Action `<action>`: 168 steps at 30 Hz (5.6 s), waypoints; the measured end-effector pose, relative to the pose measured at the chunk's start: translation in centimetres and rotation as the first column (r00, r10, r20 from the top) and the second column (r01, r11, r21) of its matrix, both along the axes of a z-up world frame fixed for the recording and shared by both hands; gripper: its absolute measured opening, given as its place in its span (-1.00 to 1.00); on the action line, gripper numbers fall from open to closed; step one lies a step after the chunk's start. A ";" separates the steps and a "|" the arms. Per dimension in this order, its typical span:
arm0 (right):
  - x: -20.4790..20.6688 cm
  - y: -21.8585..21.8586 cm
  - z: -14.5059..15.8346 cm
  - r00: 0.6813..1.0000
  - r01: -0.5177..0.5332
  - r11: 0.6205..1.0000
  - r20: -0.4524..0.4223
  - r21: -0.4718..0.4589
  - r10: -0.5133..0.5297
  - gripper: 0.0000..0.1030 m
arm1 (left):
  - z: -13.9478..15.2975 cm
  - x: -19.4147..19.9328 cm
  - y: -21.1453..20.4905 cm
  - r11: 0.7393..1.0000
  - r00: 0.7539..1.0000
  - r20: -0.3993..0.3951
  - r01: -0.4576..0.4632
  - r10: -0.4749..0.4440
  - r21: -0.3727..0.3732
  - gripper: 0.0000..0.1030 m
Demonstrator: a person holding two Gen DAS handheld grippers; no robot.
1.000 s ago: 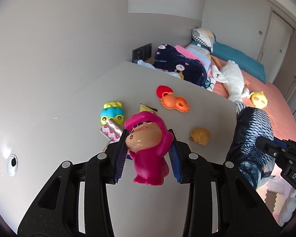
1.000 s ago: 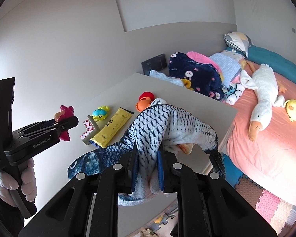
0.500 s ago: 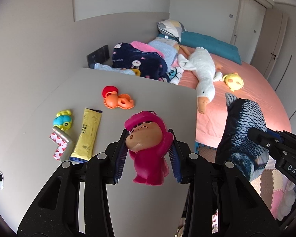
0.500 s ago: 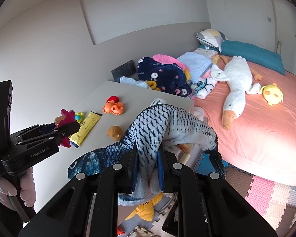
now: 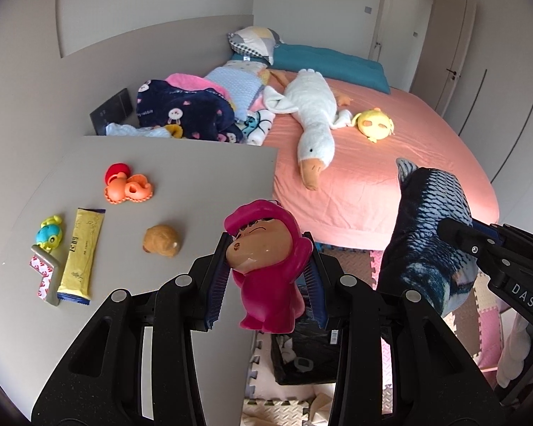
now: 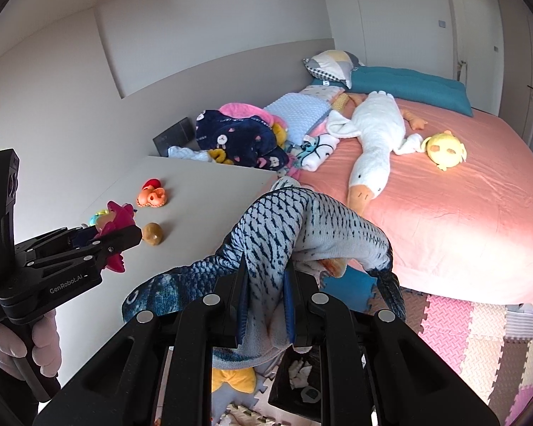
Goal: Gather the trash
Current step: 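Carry the pink doll and fish plush over the black bin, then open both grippers to drop the doll and fish into the bin, then grasp the white-red tape box with the left gripper while the right grasps the brown plush ball, then carry the tape box and brown plush ball over the black bin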
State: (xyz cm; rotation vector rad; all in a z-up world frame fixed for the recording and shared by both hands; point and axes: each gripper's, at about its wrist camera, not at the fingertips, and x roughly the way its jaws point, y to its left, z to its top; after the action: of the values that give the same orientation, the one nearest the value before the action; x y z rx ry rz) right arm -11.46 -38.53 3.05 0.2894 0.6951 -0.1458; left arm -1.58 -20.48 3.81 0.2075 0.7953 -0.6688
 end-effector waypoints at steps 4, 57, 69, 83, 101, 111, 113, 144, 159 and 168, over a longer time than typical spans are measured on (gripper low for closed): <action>-1.4 -1.5 -0.1 0.999 0.039 0.999 -0.010 -0.005 -0.039 -0.64 | -0.3 -0.9 -2.1 0.998 0.998 -0.005 0.056 -0.056 0.003 -0.25; 5.6 4.9 0.2 0.998 -0.067 0.995 0.003 -0.073 0.068 0.32 | -1.0 2.8 8.2 0.981 0.981 0.005 -0.194 0.194 0.004 0.89; 9.1 9.6 -0.5 0.982 -0.187 0.981 -0.012 -0.050 0.186 0.32 | -1.4 3.9 13.9 0.949 0.949 0.006 -0.316 0.316 0.022 0.89; 13.4 14.1 -2.1 0.951 -0.306 0.951 -0.047 -0.034 0.305 0.32 | -3.1 6.1 19.6 0.895 0.895 -0.019 -0.445 0.446 0.038 0.89; 19.4 16.6 -6.3 0.919 -0.368 0.930 -0.154 0.000 0.364 0.32 | -6.5 12.0 22.1 0.863 0.862 -0.068 -0.496 0.503 0.096 0.69; 21.8 17.1 -8.3 0.904 -0.385 0.923 -0.200 0.009 0.379 0.23 | -9.1 14.8 22.2 0.875 0.863 -0.143 -0.476 0.484 0.088 0.62; 22.1 17.3 -8.7 0.899 -0.391 0.920 -0.210 0.014 0.385 0.09 | -9.3 14.9 21.9 0.881 0.869 -0.143 -0.466 0.473 0.087 0.61; 18.2 16.5 -5.2 0.898 -0.417 0.909 -0.144 0.020 0.415 -0.14 | -6.0 11.5 22.0 0.886 0.880 -0.104 -0.460 0.464 0.059 -0.34; 12.8 14.4 -2.4 0.921 -0.383 0.924 -0.079 -0.003 0.381 -0.14 | -3.2 6.2 17.7 0.935 0.934 -0.057 -0.350 0.353 0.053 -0.34; 9.2 11.6 -1.8 0.944 -0.325 0.946 -0.067 -0.011 0.324 -0.14 | -2.8 4.4 13.9 0.962 0.961 -0.052 -0.269 0.272 0.051 -0.34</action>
State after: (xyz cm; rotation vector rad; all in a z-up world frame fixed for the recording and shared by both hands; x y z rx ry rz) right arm -2.24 -26.92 1.30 0.1458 0.7958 0.1528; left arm 2.83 -6.53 1.04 0.1157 0.8762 -0.4008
